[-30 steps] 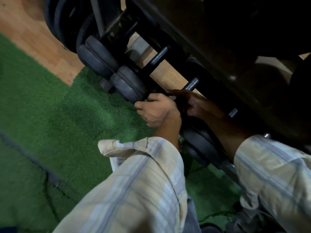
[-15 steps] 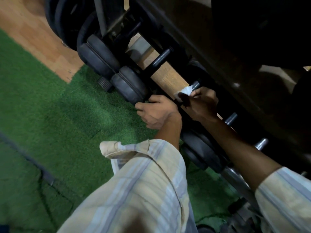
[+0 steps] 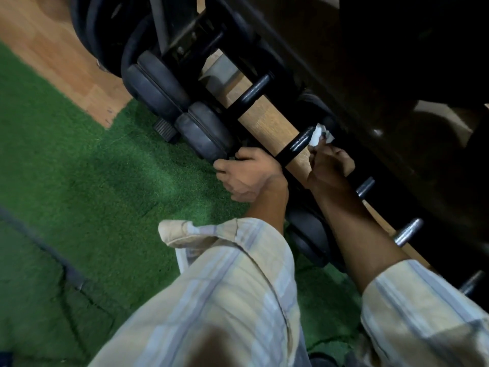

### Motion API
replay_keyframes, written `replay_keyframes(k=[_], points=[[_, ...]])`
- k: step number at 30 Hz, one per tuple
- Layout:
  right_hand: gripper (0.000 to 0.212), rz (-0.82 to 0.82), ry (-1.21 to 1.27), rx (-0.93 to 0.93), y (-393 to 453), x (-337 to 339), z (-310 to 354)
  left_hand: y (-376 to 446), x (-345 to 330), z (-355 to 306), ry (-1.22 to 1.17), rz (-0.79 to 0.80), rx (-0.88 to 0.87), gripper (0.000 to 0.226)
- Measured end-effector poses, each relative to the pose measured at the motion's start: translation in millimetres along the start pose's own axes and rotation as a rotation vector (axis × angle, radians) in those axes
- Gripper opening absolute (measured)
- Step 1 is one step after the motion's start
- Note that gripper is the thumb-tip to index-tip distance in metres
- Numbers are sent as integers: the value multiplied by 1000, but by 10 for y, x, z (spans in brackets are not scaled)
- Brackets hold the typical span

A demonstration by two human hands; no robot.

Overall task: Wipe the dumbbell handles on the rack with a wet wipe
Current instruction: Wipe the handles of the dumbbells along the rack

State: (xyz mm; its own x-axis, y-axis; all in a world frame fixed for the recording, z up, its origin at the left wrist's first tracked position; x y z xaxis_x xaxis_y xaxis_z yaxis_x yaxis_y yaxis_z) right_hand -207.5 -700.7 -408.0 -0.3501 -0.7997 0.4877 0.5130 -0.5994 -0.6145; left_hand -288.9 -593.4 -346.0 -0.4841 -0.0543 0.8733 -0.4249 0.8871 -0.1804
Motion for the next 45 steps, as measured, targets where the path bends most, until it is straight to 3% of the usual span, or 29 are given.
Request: replay_keyframes(k=[4, 7, 9, 11, 16, 20, 25, 27, 29, 34, 37, 42, 45], points=[[13, 284, -358, 181, -223, 134, 6, -5, 5, 4, 7, -5, 0, 35], [30, 381, -634, 249, -382, 147, 49, -13, 13, -2, 1, -7, 4, 35], [20, 495, -723, 258, -446, 154, 98, -16, 14, -10, -3, -10, 3, 35], [23, 491, -725, 264, -442, 168, 108, -21, 12, -7, 3, -13, 1, 35], [26, 210, -575, 330, -452, 159, -28, -24, 6, -9, 9, -4, -5, 36], [23, 171, -278, 262, -391, 75, 39, -19, -2, -3, 9, -5, -8, 37], [20, 401, 306, -230, -235, -31, 182, -15, -11, -4, 2, 0, -3, 37], [49, 523, 372, -449, -163, -55, 193, -15, -7, 2, 0, 2, 2, 37], [83, 651, 379, -521, -86, -70, 180, -18, -5, -1, -5, 4, 4, 38], [99, 657, 376, -509, -50, -100, 180, -12, -5, -11, -1, -5, 1, 38], [67, 577, 367, -476, -98, -110, 187, -12, -2, -15, 5, -5, -4, 38], [26, 613, 407, -524, -167, -223, 219, -17, 1, -11, 16, 0, -12, 36], [23, 607, 406, -532, -145, -355, 207, -19, -10, -9, 16, -5, -17, 37]])
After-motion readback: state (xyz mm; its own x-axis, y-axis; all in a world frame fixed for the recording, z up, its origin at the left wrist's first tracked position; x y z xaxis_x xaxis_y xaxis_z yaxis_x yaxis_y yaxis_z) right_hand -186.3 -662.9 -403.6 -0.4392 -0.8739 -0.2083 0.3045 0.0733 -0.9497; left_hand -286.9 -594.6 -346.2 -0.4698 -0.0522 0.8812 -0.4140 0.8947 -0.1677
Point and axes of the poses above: each hand's wrist, its own y-axis towards the middle knuckle, its own x-axis out of the back of the hand, z = x × y, the point moved 2 cm from there along y, towards the middle knuckle, and after that the axes turned 12 degrees about -z, right-handed, at the moved point
